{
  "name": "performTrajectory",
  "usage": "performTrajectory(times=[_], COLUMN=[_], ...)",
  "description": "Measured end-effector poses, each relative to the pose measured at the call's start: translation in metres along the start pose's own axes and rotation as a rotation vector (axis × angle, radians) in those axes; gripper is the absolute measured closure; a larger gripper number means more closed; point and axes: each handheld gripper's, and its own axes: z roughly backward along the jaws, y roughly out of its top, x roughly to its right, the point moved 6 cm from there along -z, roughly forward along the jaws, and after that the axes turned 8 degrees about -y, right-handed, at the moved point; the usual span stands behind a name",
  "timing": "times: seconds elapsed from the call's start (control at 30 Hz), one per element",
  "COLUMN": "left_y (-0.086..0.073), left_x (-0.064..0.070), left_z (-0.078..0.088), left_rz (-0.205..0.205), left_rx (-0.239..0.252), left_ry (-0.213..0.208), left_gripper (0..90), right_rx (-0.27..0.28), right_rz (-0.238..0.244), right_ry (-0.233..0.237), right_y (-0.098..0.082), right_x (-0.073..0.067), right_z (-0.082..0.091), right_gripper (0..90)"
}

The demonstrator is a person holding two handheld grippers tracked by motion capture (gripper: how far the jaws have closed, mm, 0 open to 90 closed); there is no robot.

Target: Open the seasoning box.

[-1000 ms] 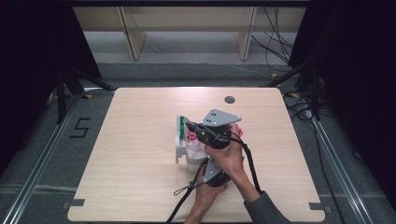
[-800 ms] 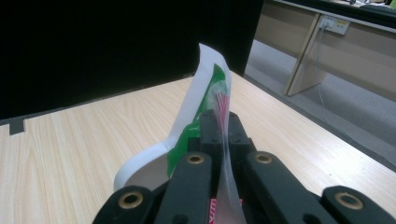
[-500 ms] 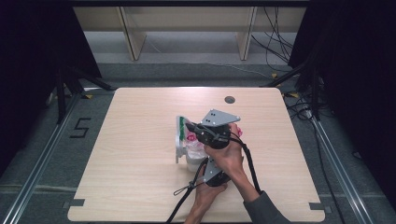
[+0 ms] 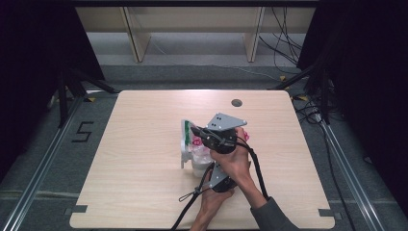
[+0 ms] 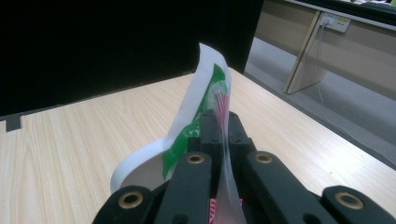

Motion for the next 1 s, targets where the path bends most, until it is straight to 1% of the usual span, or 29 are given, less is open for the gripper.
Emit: performTrajectory(times=[0.03, 0.07, 0.1, 0.13, 0.17, 0.2, 0.23, 0.3, 0.33, 0.37, 0.4, 0.43, 0.47, 0.5, 0.57, 0.6, 0.63, 0.67, 0.7, 0.73, 0.77, 0.83, 0.87, 0.9, 0.93, 1.0], left_y=[0.0005, 0.0024, 0.0029, 0.0014, 0.0007, 0.0000, 0.0002, 0.0012, 0.0018, 0.0013, 0.0005, -0.0003, -0.0002, 0.0008, 0.0018, 0.0012, 0.0004, 0.0000, -0.0004, 0.0006, 0.0012, 0.0013, 0.0010, 0.0007, 0.0008, 0.0010], left_x=[-0.0003, 0.0028, 0.0029, 0.0007, 0.0003, 0.0004, 0.0000, -0.0001, 0.0005, 0.0007, 0.0007, 0.0006, 0.0002, -0.0001, 0.0002, 0.0008, 0.0008, 0.0003, -0.0002, 0.0002, 0.0006, 0.0009, 0.0005, 0.0002, 0.0002, 0.0001], left_z=[0.0007, -0.0012, -0.0010, 0.0004, 0.0000, -0.0003, 0.0002, 0.0009, 0.0002, -0.0003, -0.0006, 0.0003, 0.0014, 0.0006, 0.0005, 0.0000, 0.0001, 0.0005, 0.0023, 0.0002, 0.0001, 0.0004, 0.0006, 0.0006, 0.0006, 0.0007], left_rz=[-0.006, 0.020, 0.019, -0.005, -0.001, 0.002, -0.002, -0.007, -0.007, -0.001, 0.000, -0.001, -0.004, -0.006, -0.006, 0.000, -0.001, -0.005, -0.008, -0.005, -0.005, -0.007, -0.007, -0.005, -0.004, -0.005], left_rx=[-0.001, 0.029, 0.030, 0.004, 0.006, 0.001, -0.002, -0.001, 0.008, 0.007, 0.005, -0.007, -0.016, 0.002, 0.007, 0.007, 0.002, -0.005, -0.026, 0.002, 0.003, 0.000, -0.001, 0.000, 0.001, 0.003], left_ry=[0.005, -0.004, -0.006, -0.008, -0.006, -0.004, -0.002, 0.005, -0.011, -0.010, -0.011, -0.008, -0.003, -0.003, -0.006, -0.011, -0.012, -0.007, 0.002, -0.010, -0.011, -0.011, -0.010, -0.009, -0.009, -0.005], left_gripper=[74.3, 74.3, 74.3, 74.3, 74.3, 74.3, 74.3, 74.3, 74.3, 74.4, 74.4, 74.3, 74.3, 74.4, 74.4, 74.4, 74.4, 74.4, 74.4, 74.4, 74.4, 74.4, 74.4, 74.4, 74.4, 74.4], right_rx=[0.002, -0.002, -0.008, 0.007, 0.008, -0.007, -0.010, 0.004, 0.000, 0.011, -0.007, -0.006, -0.015, -0.010, -0.005, 0.002, -0.006, -0.009, -0.015, -0.001, 0.005, 0.007, -0.003, 0.004, -0.006, -0.005], right_rz=[-0.003, -0.016, -0.021, -0.003, 0.005, 0.000, 0.006, -0.010, -0.008, -0.003, 0.001, 0.006, -0.014, -0.022, -0.013, 0.006, 0.003, 0.009, -0.001, -0.004, -0.005, 0.012, -0.006, -0.007, -0.002, 0.000], right_ry=[0.009, 0.012, 0.023, 0.010, 0.005, 0.010, 0.004, 0.007, 0.014, 0.006, 0.013, 0.006, 0.015, 0.029, 0.016, 0.012, 0.008, 0.002, 0.010, 0.011, 0.006, -0.005, 0.008, 0.022, 0.010, 0.015], right_y=[0.0006, 0.0010, 0.0015, 0.0026, 0.0021, 0.0004, -0.0003, 0.0014, 0.0020, 0.0026, 0.0011, 0.0002, -0.0007, -0.0001, 0.0017, 0.0021, 0.0011, 0.0001, -0.0005, 0.0004, 0.0012, 0.0020, 0.0013, 0.0013, 0.0009, 0.0012], right_x=[0.0002, -0.0003, -0.0012, -0.0001, -0.0004, -0.0012, 0.0003, 0.0000, -0.0006, -0.0005, -0.0007, 0.0004, -0.0005, -0.0011, -0.0015, -0.0008, -0.0011, 0.0004, 0.0002, 0.0001, 0.0000, 0.0011, -0.0006, -0.0012, -0.0004, -0.0009], right_z=[0.0006, 0.0018, 0.0029, 0.0024, 0.0013, 0.0010, 0.0004, 0.0010, 0.0023, 0.0016, 0.0017, 0.0004, 0.0001, 0.0001, 0.0022, 0.0018, 0.0012, 0.0002, 0.0004, 0.0001, 0.0008, 0.0016, 0.0014, 0.0002, 0.0012, 0.0017], right_gripper=[90.0, 90.0, 90.0, 90.0, 90.0, 90.0, 90.0, 90.0, 90.0, 90.0, 90.0, 90.0, 90.0, 90.0, 90.0, 90.0, 90.0, 90.0, 90.0, 90.0, 90.0, 90.0, 90.0, 90.0, 90.0, 90.0])
